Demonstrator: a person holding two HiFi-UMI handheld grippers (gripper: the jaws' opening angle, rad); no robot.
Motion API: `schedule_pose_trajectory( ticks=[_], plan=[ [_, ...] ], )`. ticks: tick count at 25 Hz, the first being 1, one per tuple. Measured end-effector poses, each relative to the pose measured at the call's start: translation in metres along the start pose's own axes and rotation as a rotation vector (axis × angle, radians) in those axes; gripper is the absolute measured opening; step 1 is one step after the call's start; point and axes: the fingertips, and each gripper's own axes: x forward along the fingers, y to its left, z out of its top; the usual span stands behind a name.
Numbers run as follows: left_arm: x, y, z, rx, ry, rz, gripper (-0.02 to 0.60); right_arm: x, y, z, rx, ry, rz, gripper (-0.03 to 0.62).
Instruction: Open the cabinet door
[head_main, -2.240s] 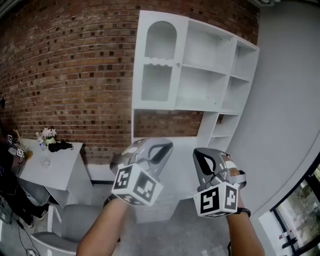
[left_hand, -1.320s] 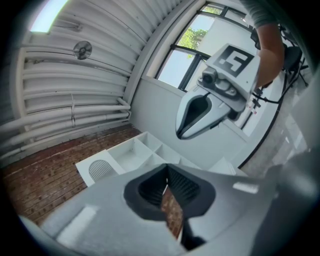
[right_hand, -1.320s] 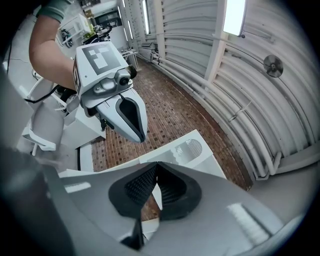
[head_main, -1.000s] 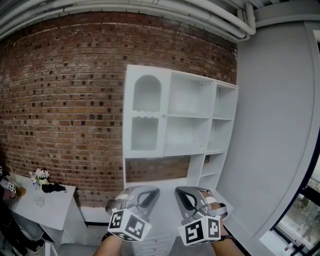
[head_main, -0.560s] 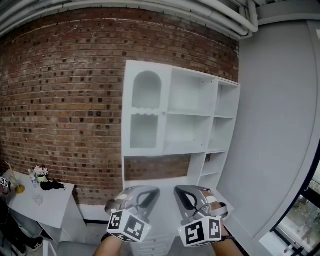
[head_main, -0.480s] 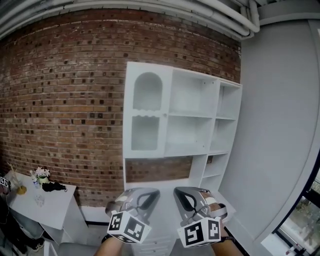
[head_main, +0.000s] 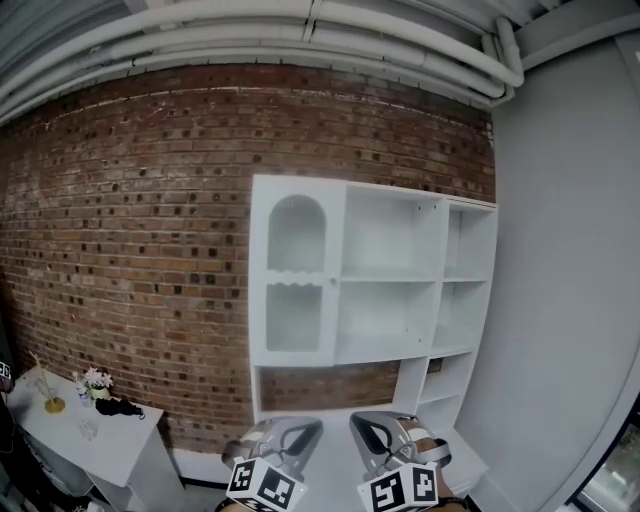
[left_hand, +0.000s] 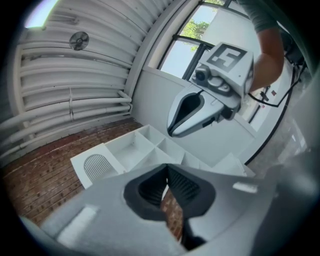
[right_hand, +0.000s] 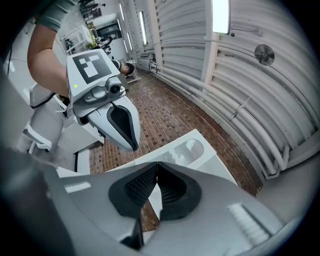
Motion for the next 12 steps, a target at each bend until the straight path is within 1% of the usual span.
schedule_pose_trajectory(
  ticks=[7, 12],
  plan=[
    [0.055, -0.011, -0.005, -0.003, 0.045, 0.022, 0.003, 0.010, -0.020, -0.054, 0.012, -0.038, 0.022, 0.006],
    [0.083, -0.013, -0.005, 0.003, 0.078, 0.038, 0.003, 0.018, -0.026, -0.082, 0.029, -0.066, 0.051, 0.006]
  ],
)
